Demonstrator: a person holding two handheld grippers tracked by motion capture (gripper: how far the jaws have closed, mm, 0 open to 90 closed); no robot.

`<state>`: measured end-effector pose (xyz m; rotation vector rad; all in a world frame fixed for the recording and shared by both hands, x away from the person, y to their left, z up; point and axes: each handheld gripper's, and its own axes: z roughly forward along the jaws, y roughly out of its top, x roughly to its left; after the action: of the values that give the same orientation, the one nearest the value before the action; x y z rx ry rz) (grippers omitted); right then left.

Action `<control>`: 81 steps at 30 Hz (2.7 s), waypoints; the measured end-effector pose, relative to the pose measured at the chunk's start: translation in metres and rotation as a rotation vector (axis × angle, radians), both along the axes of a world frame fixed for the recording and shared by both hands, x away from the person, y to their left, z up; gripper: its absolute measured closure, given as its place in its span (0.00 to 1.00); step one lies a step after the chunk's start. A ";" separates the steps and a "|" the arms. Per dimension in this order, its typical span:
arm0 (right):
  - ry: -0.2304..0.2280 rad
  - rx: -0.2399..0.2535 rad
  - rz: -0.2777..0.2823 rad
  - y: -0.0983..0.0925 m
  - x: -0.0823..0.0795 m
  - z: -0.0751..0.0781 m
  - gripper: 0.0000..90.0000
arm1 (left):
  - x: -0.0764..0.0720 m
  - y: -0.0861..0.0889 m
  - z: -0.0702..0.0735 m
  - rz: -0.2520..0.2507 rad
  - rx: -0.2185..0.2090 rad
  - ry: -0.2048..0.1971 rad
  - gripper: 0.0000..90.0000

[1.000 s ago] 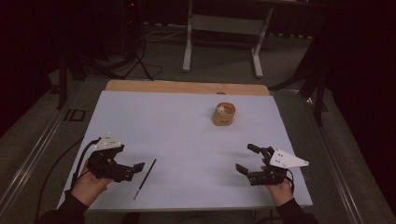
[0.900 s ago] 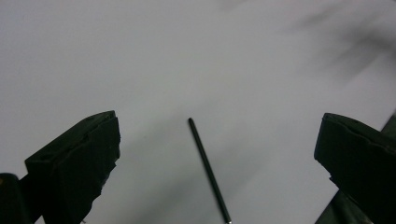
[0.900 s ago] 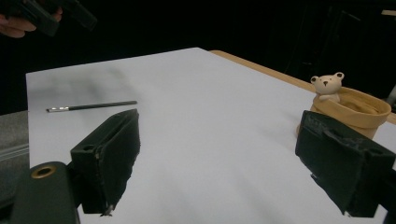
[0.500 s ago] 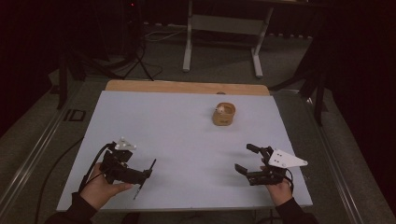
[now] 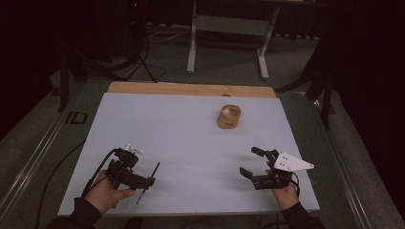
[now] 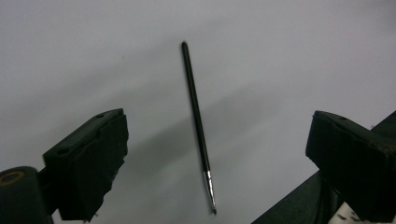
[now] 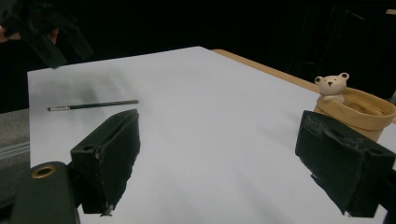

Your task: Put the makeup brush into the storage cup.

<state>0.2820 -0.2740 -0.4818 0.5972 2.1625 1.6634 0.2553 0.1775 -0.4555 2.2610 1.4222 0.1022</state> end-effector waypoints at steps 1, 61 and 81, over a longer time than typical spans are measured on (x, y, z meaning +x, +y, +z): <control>0.000 -0.001 -0.001 0.000 0.000 0.000 0.15 | 0.001 0.000 -0.002 0.008 0.001 0.010 0.11; 0.005 -0.013 -0.017 0.001 0.001 -0.001 0.15 | 0.009 -0.001 -0.039 -0.164 0.113 0.177 0.95; 0.008 -0.015 -0.019 0.001 0.002 -0.001 0.15 | 0.022 0.001 0.005 -0.184 0.050 0.060 0.95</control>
<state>0.2836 -0.2728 -0.4829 0.6188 2.1664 1.6361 0.2775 0.1782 -0.4501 2.4426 1.2456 0.0113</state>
